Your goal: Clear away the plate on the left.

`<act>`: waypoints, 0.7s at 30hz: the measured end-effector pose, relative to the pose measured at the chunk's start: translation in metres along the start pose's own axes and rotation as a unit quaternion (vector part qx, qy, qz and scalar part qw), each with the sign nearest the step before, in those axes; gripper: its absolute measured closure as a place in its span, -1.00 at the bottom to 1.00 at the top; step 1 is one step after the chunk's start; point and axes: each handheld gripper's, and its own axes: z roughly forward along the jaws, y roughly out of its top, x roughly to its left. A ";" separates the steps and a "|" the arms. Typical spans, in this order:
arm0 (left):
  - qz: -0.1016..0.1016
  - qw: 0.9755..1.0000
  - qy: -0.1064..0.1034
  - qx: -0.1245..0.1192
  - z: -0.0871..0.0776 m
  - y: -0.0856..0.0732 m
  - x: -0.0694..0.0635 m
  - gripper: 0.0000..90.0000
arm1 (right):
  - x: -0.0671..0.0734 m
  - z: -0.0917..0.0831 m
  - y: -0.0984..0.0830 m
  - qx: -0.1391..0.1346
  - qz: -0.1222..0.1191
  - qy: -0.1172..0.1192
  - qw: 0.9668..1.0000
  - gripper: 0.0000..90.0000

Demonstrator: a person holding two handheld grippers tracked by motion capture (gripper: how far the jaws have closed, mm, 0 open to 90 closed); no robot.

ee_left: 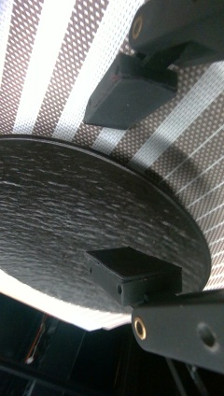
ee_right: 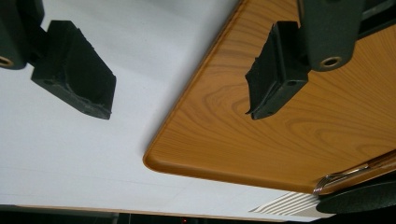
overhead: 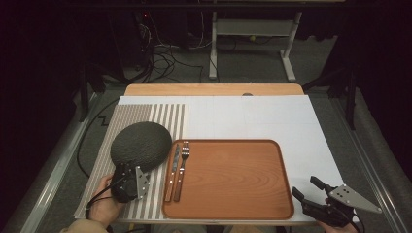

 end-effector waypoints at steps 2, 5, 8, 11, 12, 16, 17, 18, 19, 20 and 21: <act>0.006 1.000 0.000 0.010 0.003 0.002 -0.001 -0.32 | 0.000 0.000 0.000 0.001 -0.001 0.000 1.000 -0.46; 0.018 1.000 0.002 0.022 0.009 0.004 -0.002 -0.29 | 0.000 0.000 0.000 0.000 0.000 -0.001 1.000 -0.46; 0.023 0.999 0.012 0.030 0.011 0.006 -0.001 -0.29 | 0.000 0.000 0.000 0.001 0.001 -0.002 1.000 -0.46; 0.033 0.999 0.020 0.033 0.013 0.007 -0.001 -0.25 | 0.000 0.000 0.000 0.002 0.001 -0.002 1.000 -0.46; 0.041 0.998 0.025 0.036 0.014 0.008 -0.002 -0.25 | 0.000 0.000 0.000 0.002 0.001 -0.002 1.000 -0.46; 0.082 0.994 0.043 0.049 0.016 0.013 -0.005 -0.24 | -0.001 0.000 0.000 0.000 0.001 -0.003 1.000 -0.46; 0.093 0.993 0.047 0.050 0.018 0.014 -0.006 -0.24 | -0.001 0.000 0.000 0.000 0.002 -0.003 1.000 -0.46; 0.102 0.992 0.051 0.053 0.019 0.015 -0.007 -0.22 | -0.001 0.000 0.000 0.000 0.002 -0.002 1.000 -0.46; 0.109 0.991 0.054 0.054 0.020 0.016 -0.007 -0.20 | -0.001 0.000 0.000 0.000 0.002 -0.002 1.000 -0.46; 0.115 0.990 0.055 0.059 0.020 0.016 -0.006 -0.18 | -0.001 0.000 0.000 0.000 0.002 -0.003 1.000 -0.46; 0.112 0.991 0.056 0.055 0.022 0.017 -0.006 -0.18 | -0.001 0.000 0.000 0.000 0.002 -0.002 1.000 -0.46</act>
